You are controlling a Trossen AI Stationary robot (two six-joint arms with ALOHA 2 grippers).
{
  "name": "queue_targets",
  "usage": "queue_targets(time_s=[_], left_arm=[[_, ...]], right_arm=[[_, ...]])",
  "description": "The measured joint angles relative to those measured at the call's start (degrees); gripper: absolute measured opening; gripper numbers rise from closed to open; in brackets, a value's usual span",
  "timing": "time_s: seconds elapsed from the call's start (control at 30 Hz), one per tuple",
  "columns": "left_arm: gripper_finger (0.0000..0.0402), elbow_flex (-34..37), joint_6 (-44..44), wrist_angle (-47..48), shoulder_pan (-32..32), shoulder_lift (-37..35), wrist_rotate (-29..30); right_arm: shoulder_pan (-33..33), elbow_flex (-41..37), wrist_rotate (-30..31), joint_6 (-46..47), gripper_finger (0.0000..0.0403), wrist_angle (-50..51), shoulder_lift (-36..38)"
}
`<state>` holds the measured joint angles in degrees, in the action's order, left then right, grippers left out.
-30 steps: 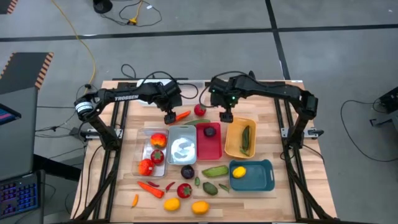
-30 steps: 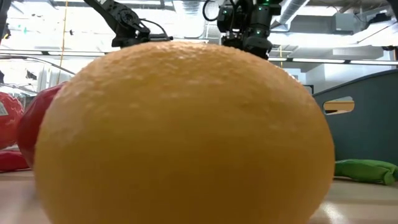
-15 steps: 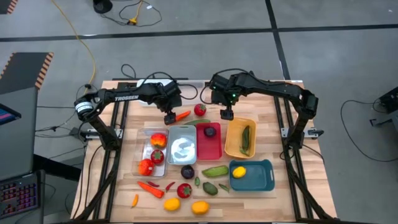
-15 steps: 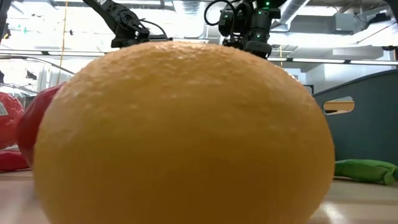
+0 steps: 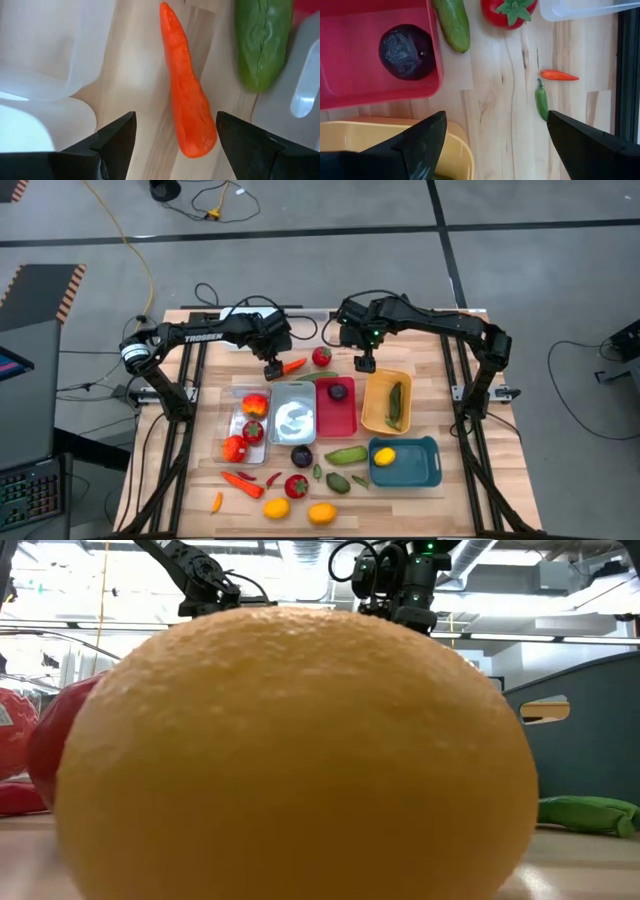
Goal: Sort produce into baskets
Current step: Put the carrot into the white bin
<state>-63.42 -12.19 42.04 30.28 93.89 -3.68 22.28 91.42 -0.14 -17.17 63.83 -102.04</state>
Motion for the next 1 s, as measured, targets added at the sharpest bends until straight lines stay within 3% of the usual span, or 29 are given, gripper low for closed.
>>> queue_targets(time_s=[0.7, 1.0], left_arm=[[0.0260, 0.0, 1.1, -5.2, 0.0, 0.0, -0.2], [0.0260, 1.2, 1.3, -8.8, -1.4, 4.2, -0.1]], right_arm=[[0.0, 0.0, 0.0, 0.1, 0.0369, 0.0, 0.0], [0.0, 0.0, 0.0, 0.0, 0.0369, 0.0, 0.0]])
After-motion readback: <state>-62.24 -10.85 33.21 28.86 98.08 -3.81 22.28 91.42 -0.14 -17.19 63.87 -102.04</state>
